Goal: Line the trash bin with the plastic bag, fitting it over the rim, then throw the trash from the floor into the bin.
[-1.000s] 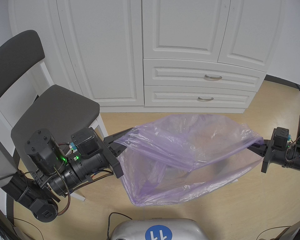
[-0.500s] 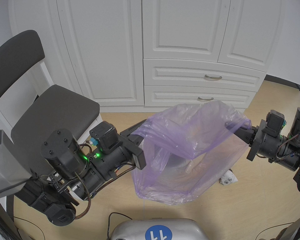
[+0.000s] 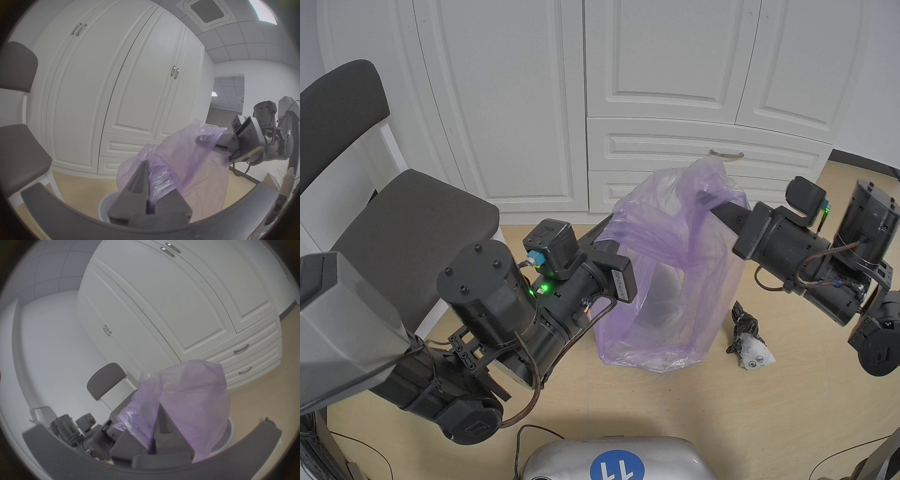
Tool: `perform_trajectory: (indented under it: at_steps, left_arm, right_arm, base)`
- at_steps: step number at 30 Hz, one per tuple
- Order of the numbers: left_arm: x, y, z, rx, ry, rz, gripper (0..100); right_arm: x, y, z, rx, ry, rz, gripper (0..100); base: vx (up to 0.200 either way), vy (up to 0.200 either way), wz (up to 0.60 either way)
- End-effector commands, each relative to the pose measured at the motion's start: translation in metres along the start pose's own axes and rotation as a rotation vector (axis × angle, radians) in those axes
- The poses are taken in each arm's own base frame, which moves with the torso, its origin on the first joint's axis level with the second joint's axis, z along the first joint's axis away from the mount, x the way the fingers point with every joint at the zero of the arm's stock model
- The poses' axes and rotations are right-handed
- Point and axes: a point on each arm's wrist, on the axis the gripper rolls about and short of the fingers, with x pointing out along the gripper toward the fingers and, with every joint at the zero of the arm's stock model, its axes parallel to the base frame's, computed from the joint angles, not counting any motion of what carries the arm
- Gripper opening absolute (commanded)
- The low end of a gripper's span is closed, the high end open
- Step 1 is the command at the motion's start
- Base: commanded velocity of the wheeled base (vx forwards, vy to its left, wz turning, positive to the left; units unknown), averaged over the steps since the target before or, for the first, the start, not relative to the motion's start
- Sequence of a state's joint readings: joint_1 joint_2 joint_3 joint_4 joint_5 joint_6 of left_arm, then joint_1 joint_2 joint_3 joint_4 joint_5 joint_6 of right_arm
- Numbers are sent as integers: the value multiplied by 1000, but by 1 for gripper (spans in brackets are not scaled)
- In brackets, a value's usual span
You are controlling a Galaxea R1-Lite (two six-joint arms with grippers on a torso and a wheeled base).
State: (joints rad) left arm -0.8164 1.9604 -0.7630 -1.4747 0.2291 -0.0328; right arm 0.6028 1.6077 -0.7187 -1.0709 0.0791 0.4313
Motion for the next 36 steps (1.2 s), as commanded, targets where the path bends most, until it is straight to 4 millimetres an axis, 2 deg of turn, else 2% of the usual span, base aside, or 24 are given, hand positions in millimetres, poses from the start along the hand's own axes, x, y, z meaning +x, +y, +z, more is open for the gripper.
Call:
perform_trajectory:
  at_steps: [1,4,8,14,18,23,32,36]
  left_arm:
    - [9,12,-9,0,31,44,0]
    - [14,21,-12,-3,51,69,0]
    - [29,40,-9,-96,69,133,0]
    - [39,51,-12,-182,113,165,0]
    - [52,59,-33,-220,162,197,0]
    - [57,62,-49,-231,190,210,0]
    - [55,65,-58,-249,298,237,0]
    - [53,63,-50,-305,311,197,0]
  right_arm:
    - [35,-2,-21,59,14,-53,0]
    - [43,-4,-25,67,6,-85,0]
    - [58,-10,-38,92,15,-127,0]
    - [67,-20,-44,123,22,-150,0]
    - [82,-40,-58,150,36,-194,0]
    - [90,-62,-69,166,100,-256,0]
    - [105,-72,-70,264,247,-386,0]
    - [104,-76,-53,274,296,-453,0]
  base:
    - [0,0,0]
    - [0,0,0]
    - [0,0,0]
    - [0,0,0]
    - [0,0,0]
    - [0,0,0]
    - [0,0,0]
    - [0,0,0]
